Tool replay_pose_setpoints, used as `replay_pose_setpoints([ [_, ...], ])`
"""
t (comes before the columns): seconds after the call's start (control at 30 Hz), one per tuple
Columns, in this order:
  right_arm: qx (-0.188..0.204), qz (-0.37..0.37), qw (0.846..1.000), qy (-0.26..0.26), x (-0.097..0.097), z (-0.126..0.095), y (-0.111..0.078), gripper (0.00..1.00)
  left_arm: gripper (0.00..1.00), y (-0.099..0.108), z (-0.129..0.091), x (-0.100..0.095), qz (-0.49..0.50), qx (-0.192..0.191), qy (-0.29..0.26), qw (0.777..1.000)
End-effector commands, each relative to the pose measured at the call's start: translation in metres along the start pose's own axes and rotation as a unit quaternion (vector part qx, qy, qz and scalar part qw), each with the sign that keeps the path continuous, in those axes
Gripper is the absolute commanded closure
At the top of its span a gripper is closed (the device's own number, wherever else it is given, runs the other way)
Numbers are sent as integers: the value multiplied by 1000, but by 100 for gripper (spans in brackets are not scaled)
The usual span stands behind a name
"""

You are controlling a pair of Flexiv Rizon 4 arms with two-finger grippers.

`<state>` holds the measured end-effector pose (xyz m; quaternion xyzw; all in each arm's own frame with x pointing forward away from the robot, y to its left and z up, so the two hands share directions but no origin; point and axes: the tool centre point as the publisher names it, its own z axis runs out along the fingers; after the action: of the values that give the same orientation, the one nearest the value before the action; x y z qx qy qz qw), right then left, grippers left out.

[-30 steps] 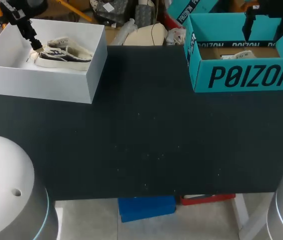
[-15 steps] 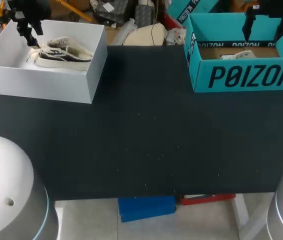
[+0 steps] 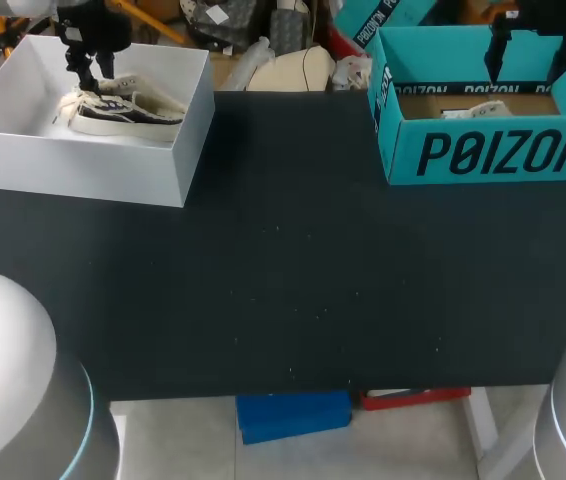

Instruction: Take the shoe out of the shoebox, open the shoe tongue, remove and reinsert the insole, then place the shoe into the shoebox

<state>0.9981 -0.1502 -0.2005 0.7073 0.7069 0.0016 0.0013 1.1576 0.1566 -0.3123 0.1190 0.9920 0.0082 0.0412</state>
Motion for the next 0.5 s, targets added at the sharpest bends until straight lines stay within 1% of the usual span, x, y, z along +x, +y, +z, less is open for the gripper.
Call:
replay_pose_setpoints([
  [0.03, 1, 0, 1000, 0, 0, 0, 1, 0, 51, 0, 35, -48, 3, 6, 86, 996],
  [0.13, 1, 0, 1000, 0, 0, 0, 1, 0, 52, -2, 47, -47, 5, 10, 96, 995],
  [0.27, 1, 0, 1000, 0, 0, 0, 1, 0, 54, -6, 60, -40, 4, 13, 106, 994],
  [0.5, 1, 0, 1000, 0, 0, 0, 1, 0, 59, -7, 74, -25, -5, 15, 118, 993],
])
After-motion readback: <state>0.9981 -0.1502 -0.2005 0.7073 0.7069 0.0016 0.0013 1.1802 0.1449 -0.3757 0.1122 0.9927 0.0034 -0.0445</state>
